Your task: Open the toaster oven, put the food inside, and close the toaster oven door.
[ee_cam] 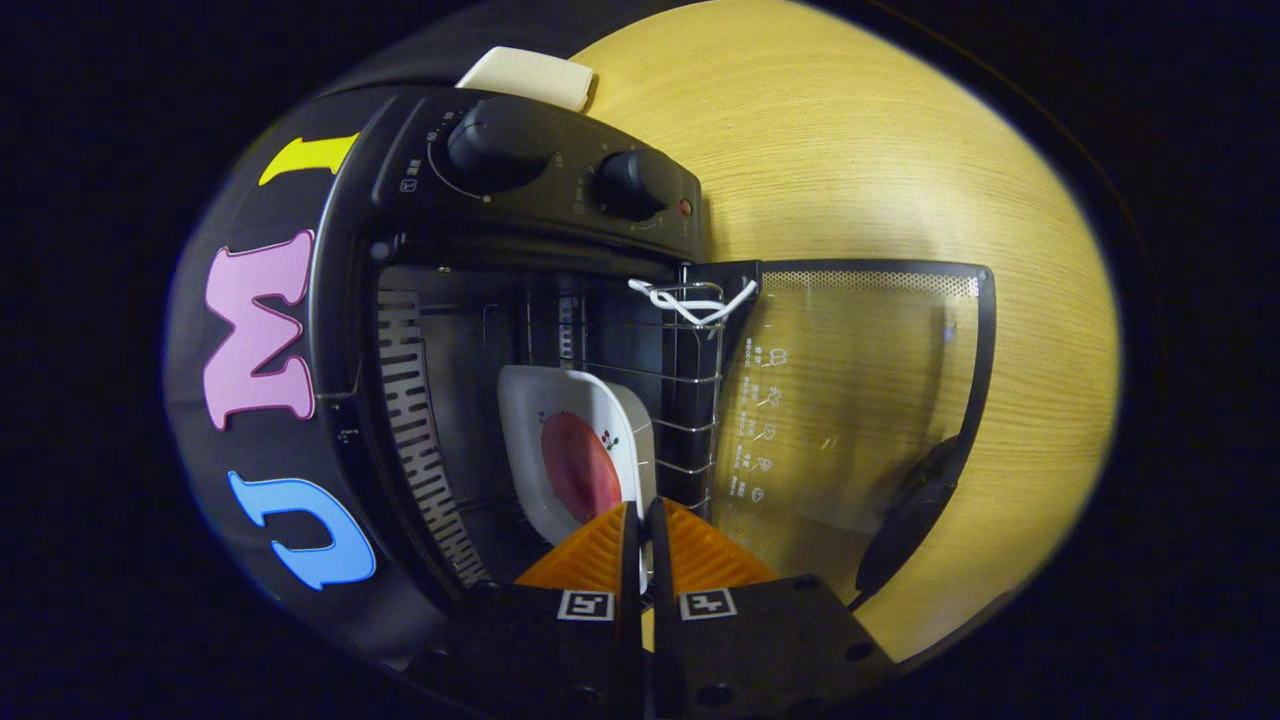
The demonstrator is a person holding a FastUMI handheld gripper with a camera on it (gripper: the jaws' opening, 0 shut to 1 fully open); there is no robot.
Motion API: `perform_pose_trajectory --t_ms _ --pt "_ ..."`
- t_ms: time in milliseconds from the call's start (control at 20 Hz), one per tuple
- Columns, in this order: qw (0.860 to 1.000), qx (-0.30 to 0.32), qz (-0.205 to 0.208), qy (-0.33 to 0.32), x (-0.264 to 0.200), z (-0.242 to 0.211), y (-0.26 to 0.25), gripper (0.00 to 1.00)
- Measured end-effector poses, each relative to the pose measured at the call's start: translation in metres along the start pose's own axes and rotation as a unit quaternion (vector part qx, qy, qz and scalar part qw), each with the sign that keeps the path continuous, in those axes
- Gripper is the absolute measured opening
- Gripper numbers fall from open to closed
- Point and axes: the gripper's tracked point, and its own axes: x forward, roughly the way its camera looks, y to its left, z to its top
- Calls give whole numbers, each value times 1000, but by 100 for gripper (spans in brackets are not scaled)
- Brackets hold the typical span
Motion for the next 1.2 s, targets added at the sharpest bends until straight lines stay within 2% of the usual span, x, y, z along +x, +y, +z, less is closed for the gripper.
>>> perform_pose_trajectory --t_ms 50,150,300,400,650,850,1050,1200 --pt "1000 3 4 4 -1 -1 1 9" --pt "1000 -1 14 16 -5 -3 4 16" --pt "998 -46 39 20 -18 2 12 76" --pt "996 -74 46 25 -30 4 12 97" --pt "985 -149 68 56 -69 5 8 98" --pt "959 -256 96 71 -104 5 6 98" --pt "908 -397 110 82 -135 -5 -12 98" --pt "860 -497 89 76 -147 -4 -37 98"
